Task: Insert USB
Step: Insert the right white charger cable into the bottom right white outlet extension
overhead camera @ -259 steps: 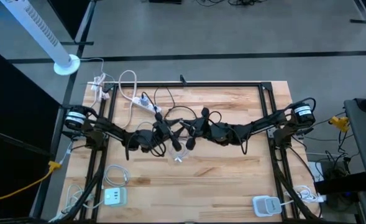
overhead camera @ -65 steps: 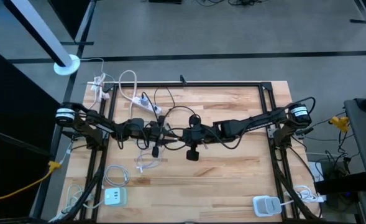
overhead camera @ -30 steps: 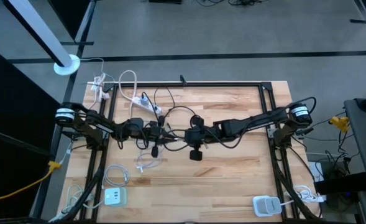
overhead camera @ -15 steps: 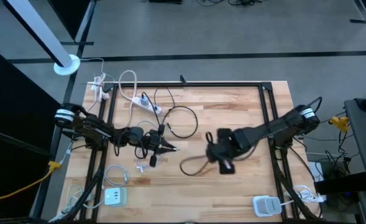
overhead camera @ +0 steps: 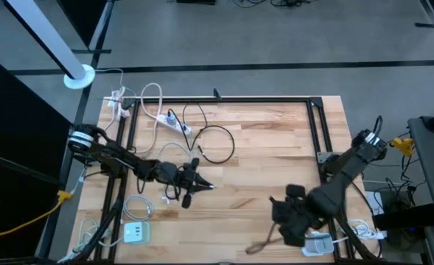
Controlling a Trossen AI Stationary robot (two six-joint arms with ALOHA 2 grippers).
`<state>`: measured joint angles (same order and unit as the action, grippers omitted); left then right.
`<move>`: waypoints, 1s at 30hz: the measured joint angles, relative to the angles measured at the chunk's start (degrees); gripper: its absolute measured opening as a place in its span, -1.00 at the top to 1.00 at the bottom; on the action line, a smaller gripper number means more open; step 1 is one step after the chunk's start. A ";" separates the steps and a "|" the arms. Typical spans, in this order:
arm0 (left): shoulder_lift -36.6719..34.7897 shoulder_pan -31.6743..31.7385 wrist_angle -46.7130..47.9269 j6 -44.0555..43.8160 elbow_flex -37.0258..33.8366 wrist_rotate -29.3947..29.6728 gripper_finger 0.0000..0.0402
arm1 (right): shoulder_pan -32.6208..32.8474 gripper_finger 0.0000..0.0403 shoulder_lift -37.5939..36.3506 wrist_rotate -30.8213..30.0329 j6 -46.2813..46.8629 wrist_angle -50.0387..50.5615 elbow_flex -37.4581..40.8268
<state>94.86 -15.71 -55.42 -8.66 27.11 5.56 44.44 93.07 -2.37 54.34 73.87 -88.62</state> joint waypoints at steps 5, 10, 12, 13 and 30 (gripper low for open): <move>7.46 -3.84 0.07 -3.50 5.54 3.73 0.92 | 6.58 -0.08 -0.03 -0.06 6.31 -0.32 -3.21; 16.25 -6.08 0.21 -7.77 10.13 7.01 0.92 | 12.43 -0.21 -0.03 -0.43 11.23 -0.36 -4.59; 19.69 -7.54 0.46 -9.52 12.39 8.86 0.92 | 14.28 -0.28 0.04 -0.61 13.26 -0.29 -4.44; 21.24 -8.58 0.46 -9.86 13.72 9.66 0.92 | 15.16 -0.31 0.26 -0.61 13.83 0.14 -4.38; 28.47 -13.83 7.51 -8.45 30.54 13.66 0.92 | 22.90 -0.52 5.43 4.35 14.81 5.13 -4.02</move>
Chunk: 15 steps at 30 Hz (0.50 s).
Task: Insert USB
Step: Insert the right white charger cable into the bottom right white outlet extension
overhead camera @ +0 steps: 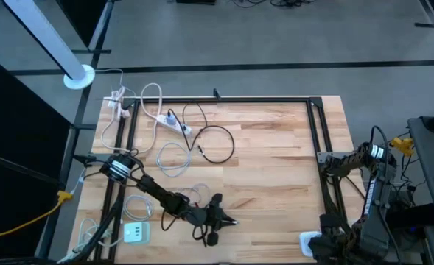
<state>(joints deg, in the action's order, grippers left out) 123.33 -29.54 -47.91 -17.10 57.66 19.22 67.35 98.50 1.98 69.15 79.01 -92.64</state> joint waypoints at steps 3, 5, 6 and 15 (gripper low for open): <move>0.01 0.00 0.04 0.51 0.49 -0.03 0.92 | -0.18 -0.54 -0.11 -0.34 1.33 0.47 0.00; 0.00 0.00 0.06 0.48 0.49 -0.04 0.92 | -0.11 -0.56 -0.04 -0.48 1.38 0.38 0.11; 0.00 0.00 0.22 0.24 0.47 -0.06 0.92 | 0.09 -0.58 0.14 -0.44 1.40 0.39 0.21; 0.04 -0.08 1.84 -1.00 0.41 -0.11 0.92 | -0.16 -0.86 1.88 1.55 -1.51 2.06 0.50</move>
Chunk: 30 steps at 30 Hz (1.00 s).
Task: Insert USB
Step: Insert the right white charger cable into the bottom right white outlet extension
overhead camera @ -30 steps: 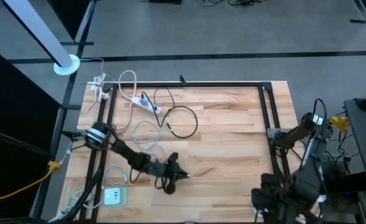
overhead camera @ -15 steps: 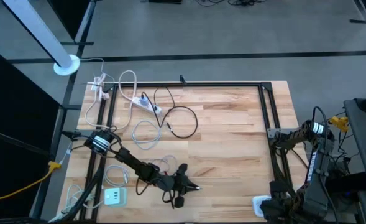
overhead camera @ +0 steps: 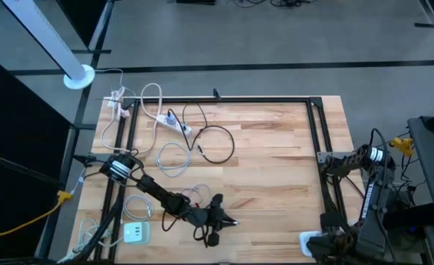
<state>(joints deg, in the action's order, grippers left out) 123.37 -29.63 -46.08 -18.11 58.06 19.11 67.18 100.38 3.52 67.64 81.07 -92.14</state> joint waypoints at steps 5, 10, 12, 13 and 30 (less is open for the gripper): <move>0.00 -0.03 0.63 -0.40 0.00 -0.04 0.92 | -0.26 -0.96 -0.07 0.72 -0.05 0.77 0.00; 0.00 -0.09 0.79 -0.64 0.00 -0.04 0.92 | -0.46 -0.98 -0.09 3.05 0.45 0.89 0.02; 0.00 -0.09 0.90 -0.64 0.00 -0.04 0.92 | -0.46 -0.98 -0.09 2.96 0.53 0.99 0.04; 0.00 -0.07 0.85 -0.64 0.00 -0.04 0.92 | -0.46 -0.98 -0.09 2.72 0.48 1.03 0.04; 0.00 -0.20 0.76 -0.44 -0.02 -0.01 0.92 | -0.57 -0.84 4.46 -0.41 -4.71 1.06 1.18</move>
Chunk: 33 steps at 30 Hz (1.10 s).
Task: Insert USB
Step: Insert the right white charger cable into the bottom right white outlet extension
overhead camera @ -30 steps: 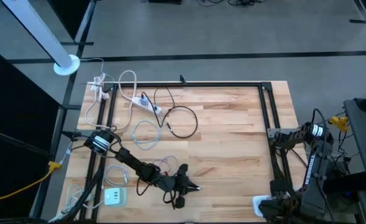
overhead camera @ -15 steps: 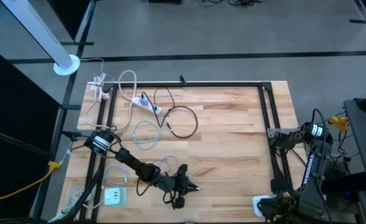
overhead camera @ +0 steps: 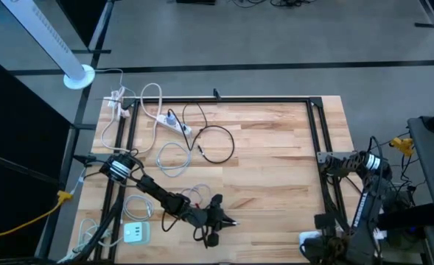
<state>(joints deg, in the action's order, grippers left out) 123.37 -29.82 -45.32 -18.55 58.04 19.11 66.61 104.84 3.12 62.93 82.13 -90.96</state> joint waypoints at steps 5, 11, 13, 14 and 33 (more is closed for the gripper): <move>0.00 -0.33 -0.02 0.00 0.00 0.02 0.92 | 0.00 -0.61 -0.28 0.95 -1.07 -1.04 2.62; 0.00 -1.74 -0.07 -0.13 0.00 0.02 0.92 | -0.81 -0.48 -0.68 4.33 -3.34 -6.07 5.57; 0.00 -1.99 -0.07 -0.15 -0.02 0.01 0.92 | -1.50 -0.47 -0.66 5.05 -3.72 -6.25 5.66; 0.00 -2.01 -0.07 -0.15 -0.02 0.01 0.92 | -1.95 -0.47 -0.74 5.31 -4.03 -6.31 5.71; -0.28 0.33 0.24 0.61 0.78 -2.38 0.92 | -11.48 -0.46 -10.42 -10.49 -10.05 -9.77 9.43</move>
<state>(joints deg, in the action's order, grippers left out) 123.09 -29.49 -45.08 -17.93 58.82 16.73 55.13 94.41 -7.37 52.88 72.36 -81.53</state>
